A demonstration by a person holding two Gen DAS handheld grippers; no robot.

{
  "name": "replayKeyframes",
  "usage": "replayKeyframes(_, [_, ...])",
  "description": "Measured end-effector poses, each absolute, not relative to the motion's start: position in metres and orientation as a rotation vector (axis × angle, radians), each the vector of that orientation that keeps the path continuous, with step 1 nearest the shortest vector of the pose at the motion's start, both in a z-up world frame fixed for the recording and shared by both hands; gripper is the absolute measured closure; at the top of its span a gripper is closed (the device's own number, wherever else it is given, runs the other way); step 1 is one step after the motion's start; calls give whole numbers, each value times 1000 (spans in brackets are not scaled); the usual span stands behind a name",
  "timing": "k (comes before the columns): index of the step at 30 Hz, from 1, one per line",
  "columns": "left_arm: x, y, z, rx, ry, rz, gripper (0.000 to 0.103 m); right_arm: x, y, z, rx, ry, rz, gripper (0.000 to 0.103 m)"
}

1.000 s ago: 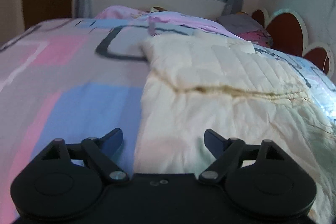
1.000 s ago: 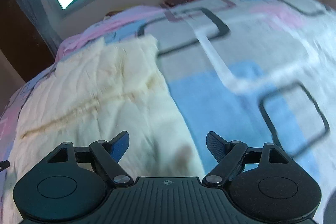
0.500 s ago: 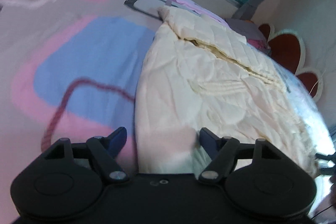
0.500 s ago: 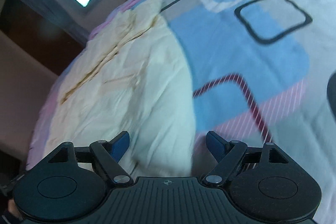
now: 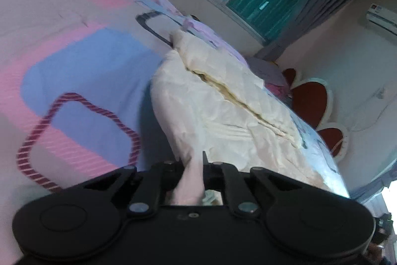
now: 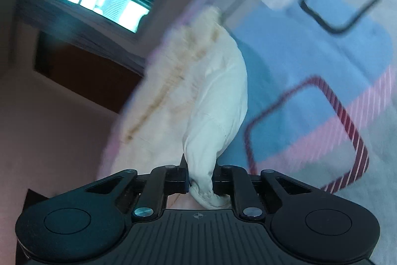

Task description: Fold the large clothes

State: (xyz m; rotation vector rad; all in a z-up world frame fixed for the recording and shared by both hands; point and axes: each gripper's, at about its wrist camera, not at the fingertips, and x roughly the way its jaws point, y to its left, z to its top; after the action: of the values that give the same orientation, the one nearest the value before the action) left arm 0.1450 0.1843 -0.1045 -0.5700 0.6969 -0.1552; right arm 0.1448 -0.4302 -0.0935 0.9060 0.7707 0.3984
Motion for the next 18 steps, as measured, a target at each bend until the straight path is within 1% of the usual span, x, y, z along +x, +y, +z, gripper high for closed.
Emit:
replayKeyframes(2, [157,177,-117,-491,813,-92,96,151,-424,-105,850,863,360,90])
replayKeyframes(3, [160,175,-122,-503,827,-82,97,154,-421,-111,834,895,342,90])
replayKeyframes(4, [162,175,-121,-533,821,-72,97,155,-420,-111,841,887,339,90])
replayKeyframes(7, [159,174,-105,-576,749,-85,97,150,-427,-95,885,795,353,90])
replayKeyframes(10, [159,174,-89,-593,702,-101,97,153,-429,-73,856,737,377,90])
replayKeyframes(13, [161,179,-66,-663,614,-126,97,165,-428,-51,853,681,399,90])
replayKeyframes(18, [194,182,-25,-713,489,-185,97,200,-428,-10,849,600,426,90])
